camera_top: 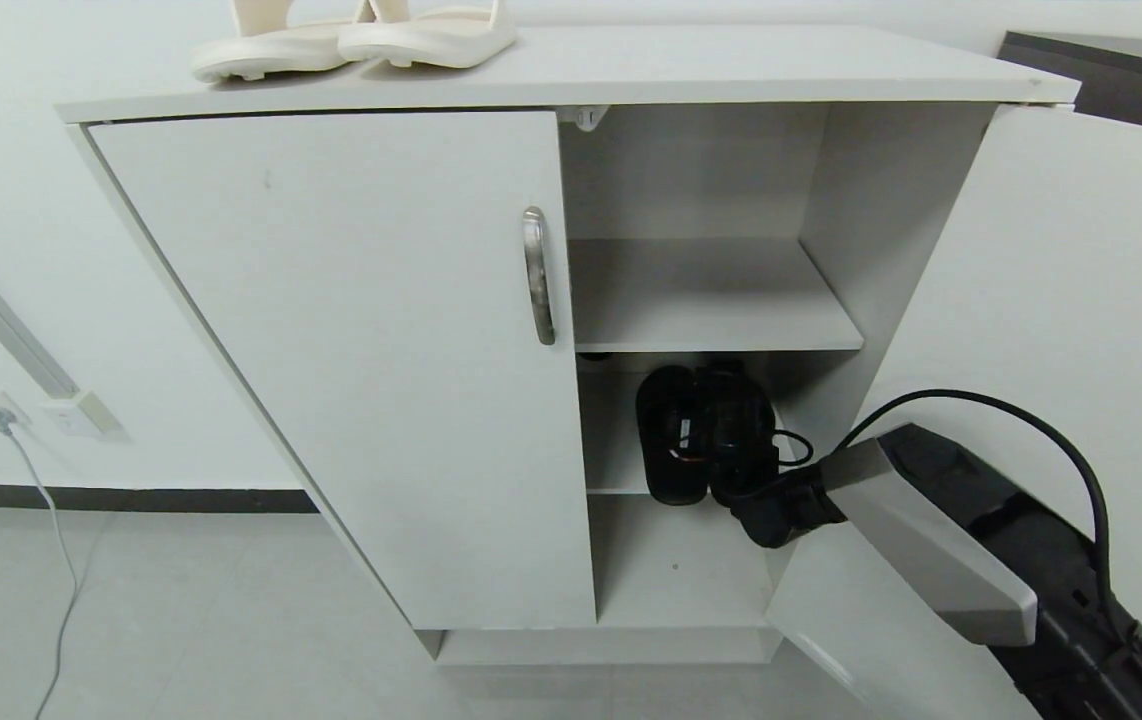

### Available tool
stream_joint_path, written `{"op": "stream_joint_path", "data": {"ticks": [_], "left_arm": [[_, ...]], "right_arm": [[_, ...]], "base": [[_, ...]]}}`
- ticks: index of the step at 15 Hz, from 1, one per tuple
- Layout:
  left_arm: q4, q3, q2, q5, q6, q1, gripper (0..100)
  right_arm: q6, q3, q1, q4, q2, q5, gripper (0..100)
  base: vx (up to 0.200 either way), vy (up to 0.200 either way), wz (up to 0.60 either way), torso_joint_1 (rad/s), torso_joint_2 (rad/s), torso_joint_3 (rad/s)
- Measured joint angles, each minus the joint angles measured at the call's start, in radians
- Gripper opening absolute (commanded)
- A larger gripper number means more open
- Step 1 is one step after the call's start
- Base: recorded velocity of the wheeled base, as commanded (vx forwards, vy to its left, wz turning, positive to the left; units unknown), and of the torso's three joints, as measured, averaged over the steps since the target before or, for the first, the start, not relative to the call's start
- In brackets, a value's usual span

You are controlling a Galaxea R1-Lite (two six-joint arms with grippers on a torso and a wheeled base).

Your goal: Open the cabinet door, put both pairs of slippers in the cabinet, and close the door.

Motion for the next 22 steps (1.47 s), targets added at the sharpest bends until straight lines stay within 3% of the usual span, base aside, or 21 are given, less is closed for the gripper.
{"op": "stream_joint_path", "data": {"ticks": [10, 14, 22], "left_arm": [[0.000, 0.000, 0.000, -0.001, 0.002, 0.000, 0], [0.000, 0.000, 0.000, -0.001, 0.005, 0.000, 0], [0.000, 0.000, 0.000, -0.001, 0.004, 0.000, 0]], "right_arm": [[-0.001, 0.713, 0.069, -0.448, -0.286, -0.007, 100], [0.000, 0.949, 0.141, -0.532, -0.425, -0.010, 100], [-0.002, 1.017, 0.181, -0.539, -0.482, -0.023, 100]], "base": [[0.000, 0.000, 0.00, 0.000, 0.00, 0.000], [0.000, 0.000, 0.00, 0.000, 0.00, 0.000], [0.000, 0.000, 0.00, 0.000, 0.00, 0.000]]}}
